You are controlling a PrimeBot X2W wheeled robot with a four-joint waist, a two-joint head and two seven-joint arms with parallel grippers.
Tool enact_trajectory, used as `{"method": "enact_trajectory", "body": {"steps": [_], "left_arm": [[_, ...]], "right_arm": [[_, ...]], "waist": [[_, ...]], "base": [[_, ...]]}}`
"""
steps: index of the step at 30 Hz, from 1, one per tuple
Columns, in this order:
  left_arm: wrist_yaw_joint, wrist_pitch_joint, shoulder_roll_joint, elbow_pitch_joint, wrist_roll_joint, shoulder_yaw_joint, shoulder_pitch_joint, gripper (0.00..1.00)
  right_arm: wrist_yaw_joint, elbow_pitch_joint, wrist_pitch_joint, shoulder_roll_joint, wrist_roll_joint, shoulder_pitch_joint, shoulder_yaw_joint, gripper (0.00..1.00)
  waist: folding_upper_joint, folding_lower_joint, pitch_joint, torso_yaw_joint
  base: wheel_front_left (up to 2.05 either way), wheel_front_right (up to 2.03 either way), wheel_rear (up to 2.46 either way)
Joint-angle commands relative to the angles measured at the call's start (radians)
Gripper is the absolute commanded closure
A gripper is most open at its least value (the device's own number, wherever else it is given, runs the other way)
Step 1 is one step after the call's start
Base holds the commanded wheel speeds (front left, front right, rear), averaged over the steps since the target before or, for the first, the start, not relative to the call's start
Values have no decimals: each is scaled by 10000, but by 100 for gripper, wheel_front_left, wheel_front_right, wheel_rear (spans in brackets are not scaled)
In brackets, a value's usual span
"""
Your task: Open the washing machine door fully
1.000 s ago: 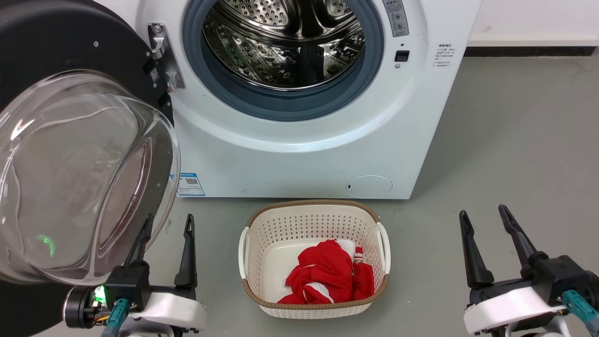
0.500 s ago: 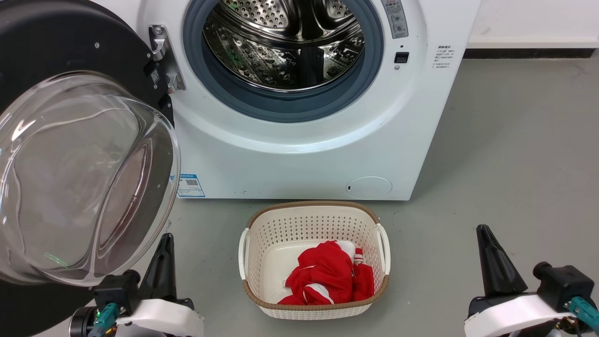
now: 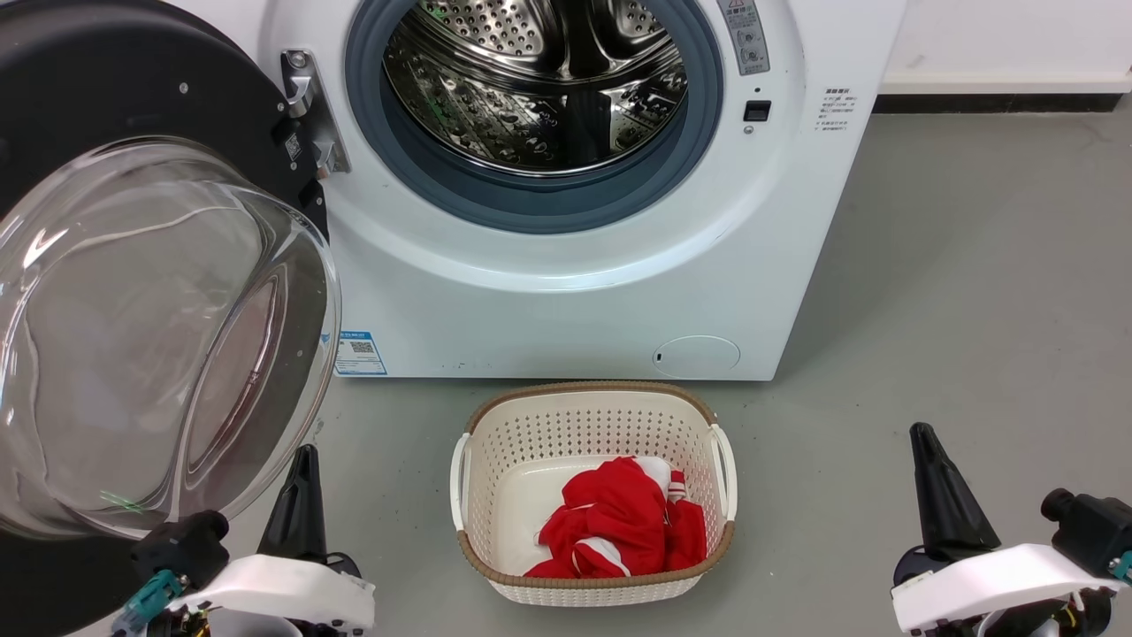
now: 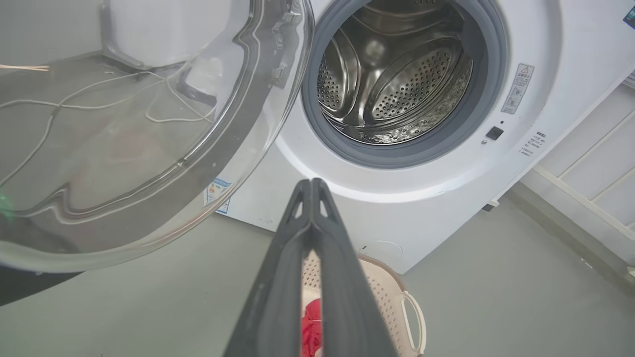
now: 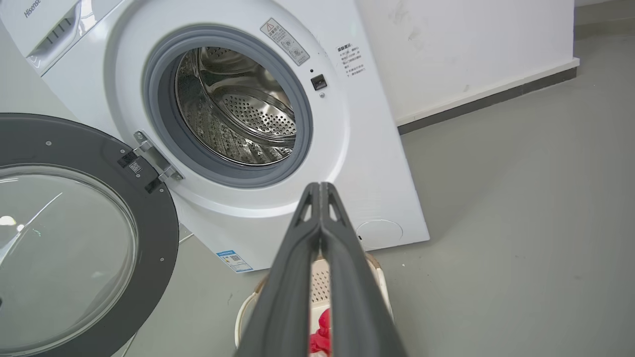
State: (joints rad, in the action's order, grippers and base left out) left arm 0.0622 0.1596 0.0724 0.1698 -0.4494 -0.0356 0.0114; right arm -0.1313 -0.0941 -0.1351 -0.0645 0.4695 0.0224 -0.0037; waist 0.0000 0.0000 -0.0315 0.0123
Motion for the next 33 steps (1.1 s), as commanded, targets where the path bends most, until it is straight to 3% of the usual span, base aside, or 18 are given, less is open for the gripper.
{"method": "enact_trajectory", "body": {"steps": [1, 33], "left_arm": [[68, -105, 1, -85, -511, -53, 328, 100], [336, -1188, -84, 247, -5058, -355, 633, 100]], "right_arm": [[2, 68, 56, -100, 545, -293, -12, 100], [4, -549, 838, -207, 5220, -728, -193, 100]], "waist": [[0, 0, 5, -2], [0, 0, 89, -39]], "base": [[0, 0, 0], [0, 0, 0]]}}
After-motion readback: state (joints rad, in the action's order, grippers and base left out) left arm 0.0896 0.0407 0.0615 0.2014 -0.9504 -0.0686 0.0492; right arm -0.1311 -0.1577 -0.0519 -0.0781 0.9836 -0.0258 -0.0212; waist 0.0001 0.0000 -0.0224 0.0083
